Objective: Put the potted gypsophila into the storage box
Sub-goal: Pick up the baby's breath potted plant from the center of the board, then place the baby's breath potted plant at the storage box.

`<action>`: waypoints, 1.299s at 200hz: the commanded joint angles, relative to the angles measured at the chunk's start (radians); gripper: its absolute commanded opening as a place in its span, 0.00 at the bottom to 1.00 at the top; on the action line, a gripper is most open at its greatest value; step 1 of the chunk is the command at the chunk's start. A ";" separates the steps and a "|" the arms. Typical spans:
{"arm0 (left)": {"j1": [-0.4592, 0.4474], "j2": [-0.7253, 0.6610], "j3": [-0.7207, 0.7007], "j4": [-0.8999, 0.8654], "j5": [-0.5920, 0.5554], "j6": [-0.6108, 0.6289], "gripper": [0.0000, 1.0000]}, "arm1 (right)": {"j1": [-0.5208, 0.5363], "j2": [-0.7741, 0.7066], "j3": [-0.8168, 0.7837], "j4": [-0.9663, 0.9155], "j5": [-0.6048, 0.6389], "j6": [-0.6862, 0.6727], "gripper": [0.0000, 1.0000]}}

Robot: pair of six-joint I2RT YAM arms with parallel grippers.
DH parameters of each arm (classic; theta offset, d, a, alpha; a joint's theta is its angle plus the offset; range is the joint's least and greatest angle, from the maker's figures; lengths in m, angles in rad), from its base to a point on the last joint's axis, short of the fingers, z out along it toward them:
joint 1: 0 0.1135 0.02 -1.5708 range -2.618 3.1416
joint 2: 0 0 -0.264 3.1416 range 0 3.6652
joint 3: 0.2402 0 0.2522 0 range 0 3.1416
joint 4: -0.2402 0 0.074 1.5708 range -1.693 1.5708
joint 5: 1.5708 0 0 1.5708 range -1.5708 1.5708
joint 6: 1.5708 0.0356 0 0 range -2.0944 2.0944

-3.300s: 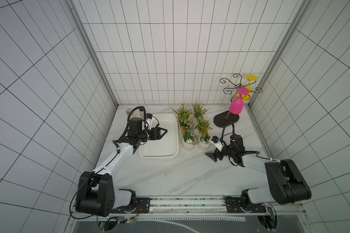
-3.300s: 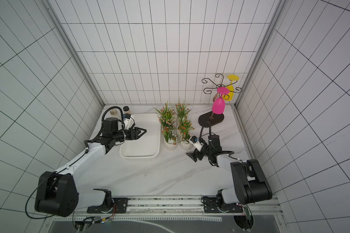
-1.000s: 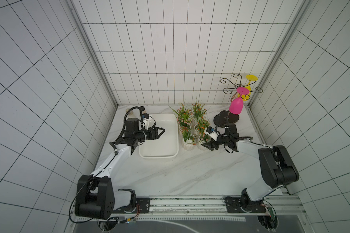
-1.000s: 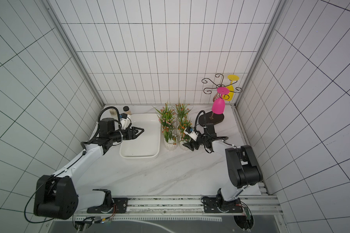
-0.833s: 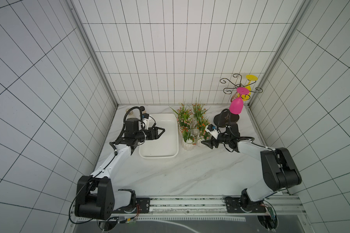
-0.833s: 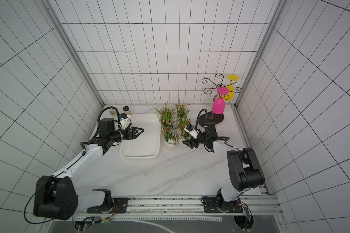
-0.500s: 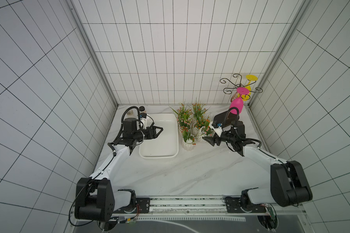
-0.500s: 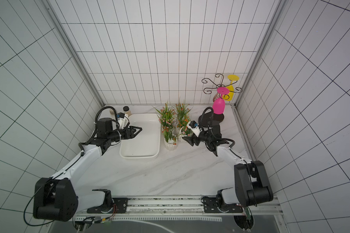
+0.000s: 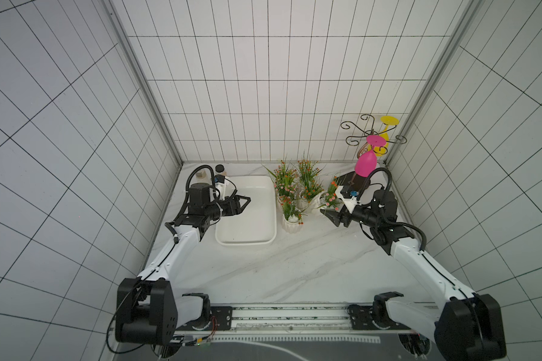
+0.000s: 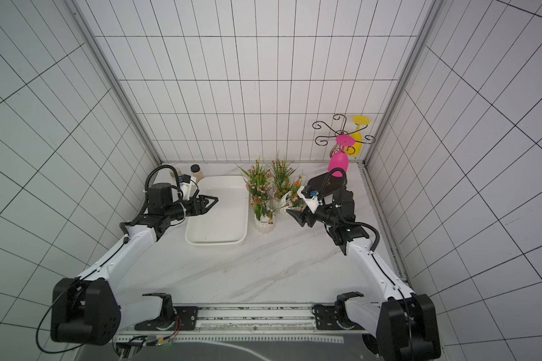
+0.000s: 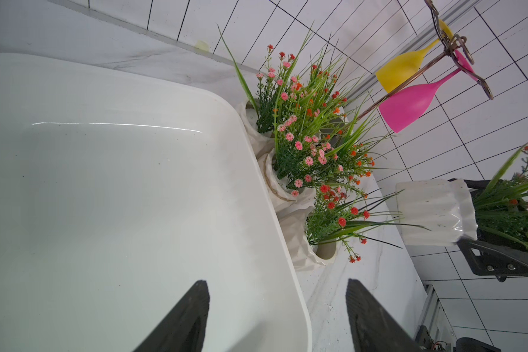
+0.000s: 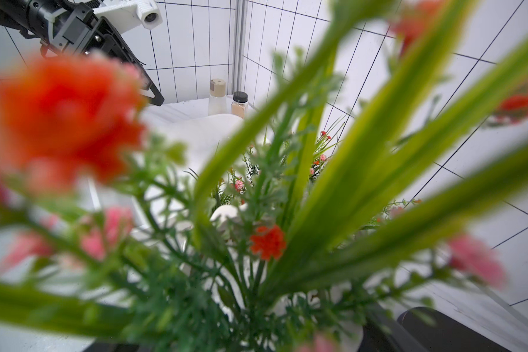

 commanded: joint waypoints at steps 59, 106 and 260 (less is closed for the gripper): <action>0.040 -0.031 -0.009 0.013 -0.027 -0.008 0.70 | 0.010 -0.038 0.169 -0.017 -0.027 0.136 0.61; 0.052 -0.029 -0.010 0.013 -0.029 -0.013 0.70 | 0.046 0.015 0.251 -0.009 -0.026 0.230 0.58; 0.155 -0.014 0.050 -0.131 -0.281 0.005 0.65 | 0.305 0.291 0.495 0.045 0.086 0.248 0.57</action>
